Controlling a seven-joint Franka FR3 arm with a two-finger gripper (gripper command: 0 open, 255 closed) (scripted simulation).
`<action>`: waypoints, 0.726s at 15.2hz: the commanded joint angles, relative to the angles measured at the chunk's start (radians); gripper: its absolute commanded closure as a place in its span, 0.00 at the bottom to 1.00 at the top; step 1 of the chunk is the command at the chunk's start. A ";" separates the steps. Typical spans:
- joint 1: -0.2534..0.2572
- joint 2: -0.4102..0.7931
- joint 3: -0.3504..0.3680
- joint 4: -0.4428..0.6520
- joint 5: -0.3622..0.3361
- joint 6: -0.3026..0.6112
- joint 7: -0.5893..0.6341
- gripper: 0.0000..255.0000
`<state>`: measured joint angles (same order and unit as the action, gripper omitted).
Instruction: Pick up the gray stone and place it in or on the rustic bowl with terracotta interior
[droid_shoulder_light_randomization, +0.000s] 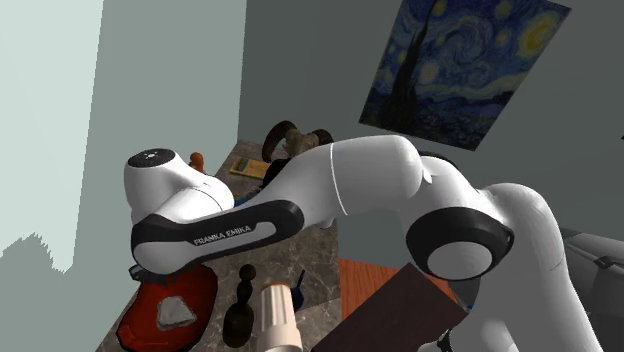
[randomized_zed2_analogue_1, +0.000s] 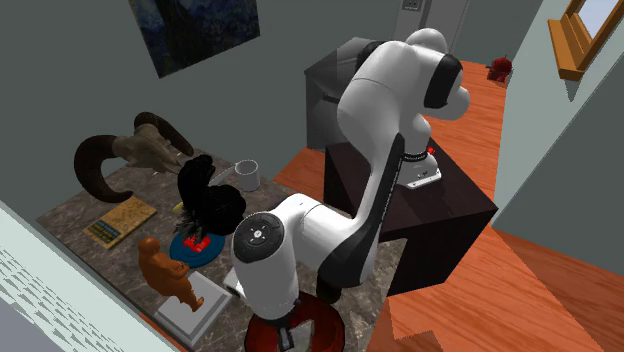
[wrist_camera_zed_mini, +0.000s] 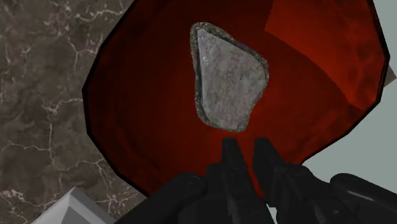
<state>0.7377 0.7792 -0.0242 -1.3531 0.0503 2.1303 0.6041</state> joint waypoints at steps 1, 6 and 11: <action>0.001 0.015 0.001 -0.003 0.000 0.018 0.000 1.00; 0.037 0.021 -0.015 -0.032 -0.054 0.048 -0.013 0.00; 0.166 0.015 -0.084 -0.171 -0.252 0.158 -0.040 0.00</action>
<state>0.8901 0.7911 -0.0996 -1.5063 -0.1775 2.2698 0.5654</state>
